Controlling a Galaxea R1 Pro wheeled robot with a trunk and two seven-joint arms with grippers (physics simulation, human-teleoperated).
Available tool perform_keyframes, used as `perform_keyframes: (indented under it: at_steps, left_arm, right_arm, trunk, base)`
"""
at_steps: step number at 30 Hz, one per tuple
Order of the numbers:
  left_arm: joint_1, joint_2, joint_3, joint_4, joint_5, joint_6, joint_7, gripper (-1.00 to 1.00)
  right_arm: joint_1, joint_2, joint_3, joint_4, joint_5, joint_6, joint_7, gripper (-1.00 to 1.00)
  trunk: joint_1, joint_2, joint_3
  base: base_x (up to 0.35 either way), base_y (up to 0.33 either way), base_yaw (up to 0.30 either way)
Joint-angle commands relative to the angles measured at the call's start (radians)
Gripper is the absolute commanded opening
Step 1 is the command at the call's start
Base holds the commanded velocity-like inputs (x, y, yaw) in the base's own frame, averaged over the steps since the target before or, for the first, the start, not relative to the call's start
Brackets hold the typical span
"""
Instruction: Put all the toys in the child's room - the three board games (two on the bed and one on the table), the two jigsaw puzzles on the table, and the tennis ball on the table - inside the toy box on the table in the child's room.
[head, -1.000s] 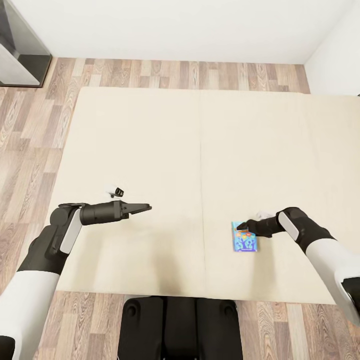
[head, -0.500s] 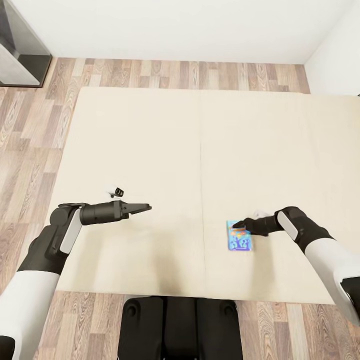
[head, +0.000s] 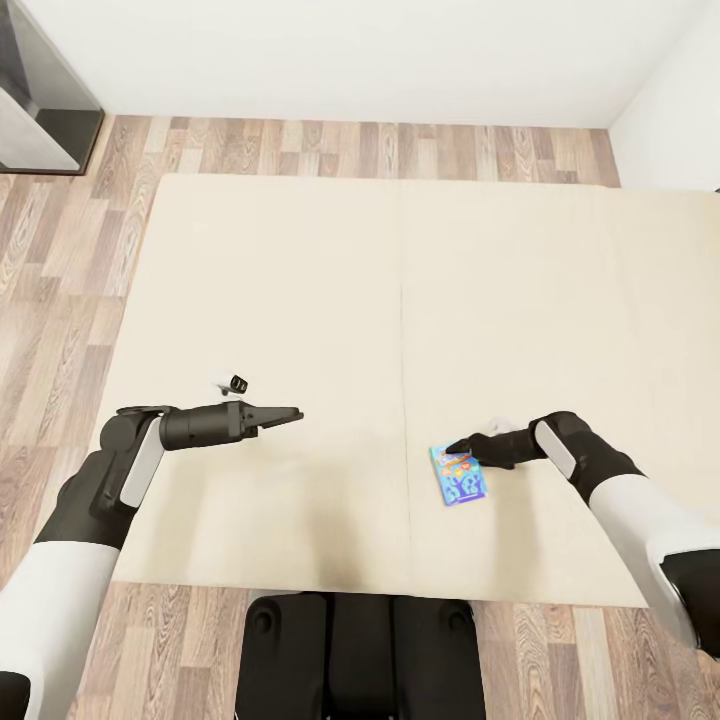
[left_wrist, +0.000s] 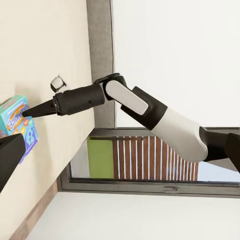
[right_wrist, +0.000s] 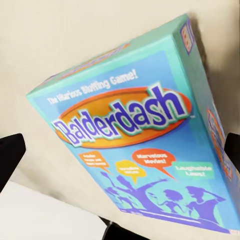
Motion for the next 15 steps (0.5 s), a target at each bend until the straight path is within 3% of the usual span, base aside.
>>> perform_keyframes:
  at_steps: [1,15]
  left_arm:
    - [0.0,0.001,-0.002,0.0,0.003,0.008,-0.001,1.0]
    - [0.0,0.002,-0.003,0.0,0.003,0.008,-0.001,1.0]
  right_arm:
    - [-0.001,0.0,0.005,-0.001,0.006,0.0,0.006,1.0]
    - [0.0,0.003,0.009,0.003,0.009,-0.01,-0.001,1.0]
  trunk:
    - [0.001,-0.002,-0.001]
    - [0.001,-0.002,-0.001]
  base:
    - [0.0,0.0,0.0]
    - [0.0,0.0,0.0]
